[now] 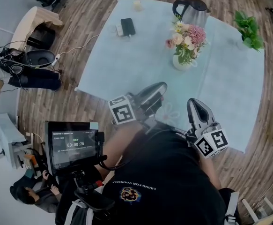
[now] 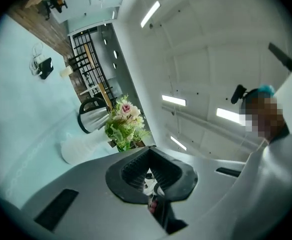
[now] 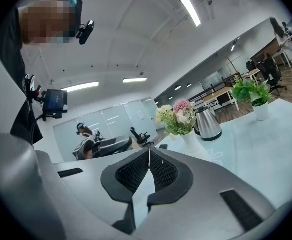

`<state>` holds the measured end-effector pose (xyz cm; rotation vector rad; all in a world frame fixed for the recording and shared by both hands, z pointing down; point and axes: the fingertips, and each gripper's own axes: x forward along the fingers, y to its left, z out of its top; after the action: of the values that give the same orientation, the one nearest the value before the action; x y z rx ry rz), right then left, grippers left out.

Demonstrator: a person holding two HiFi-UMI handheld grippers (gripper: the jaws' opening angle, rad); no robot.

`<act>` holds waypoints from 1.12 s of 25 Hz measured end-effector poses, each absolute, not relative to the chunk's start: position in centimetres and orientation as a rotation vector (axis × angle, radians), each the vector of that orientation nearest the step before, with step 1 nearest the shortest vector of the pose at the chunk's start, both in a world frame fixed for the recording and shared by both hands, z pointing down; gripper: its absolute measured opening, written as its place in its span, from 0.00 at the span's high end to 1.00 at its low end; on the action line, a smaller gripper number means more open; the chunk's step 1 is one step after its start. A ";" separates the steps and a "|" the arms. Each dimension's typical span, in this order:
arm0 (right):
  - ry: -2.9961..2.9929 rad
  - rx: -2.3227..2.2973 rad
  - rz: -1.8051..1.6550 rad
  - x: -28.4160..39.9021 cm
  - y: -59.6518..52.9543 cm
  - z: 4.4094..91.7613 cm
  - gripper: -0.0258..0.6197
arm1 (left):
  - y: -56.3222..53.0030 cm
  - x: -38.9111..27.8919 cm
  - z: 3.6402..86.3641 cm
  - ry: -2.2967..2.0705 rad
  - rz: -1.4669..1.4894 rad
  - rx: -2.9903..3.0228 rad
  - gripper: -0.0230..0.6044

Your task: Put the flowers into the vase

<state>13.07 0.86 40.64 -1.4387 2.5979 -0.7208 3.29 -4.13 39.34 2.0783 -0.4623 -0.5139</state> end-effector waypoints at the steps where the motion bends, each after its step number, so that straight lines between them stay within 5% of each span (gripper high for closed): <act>1: 2.588 -1.432 -0.725 13.1 0.8 40.6 0.93 | -4.3 3.0 39.0 -0.458 -0.551 2.068 0.95; 20: 2.382 -1.317 -0.948 14.2 0.1 41.1 0.93 | -3.1 3.5 36.2 -0.156 -0.831 1.857 0.95; 28: 2.107 -1.296 -1.175 16.4 -0.4 42.0 0.93 | -2.3 5.5 39.3 -0.225 -0.620 1.740 0.95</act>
<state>16.36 -0.39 42.02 -1.2962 2.1069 -1.1748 5.54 -2.31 39.27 1.7404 -0.2254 -0.6205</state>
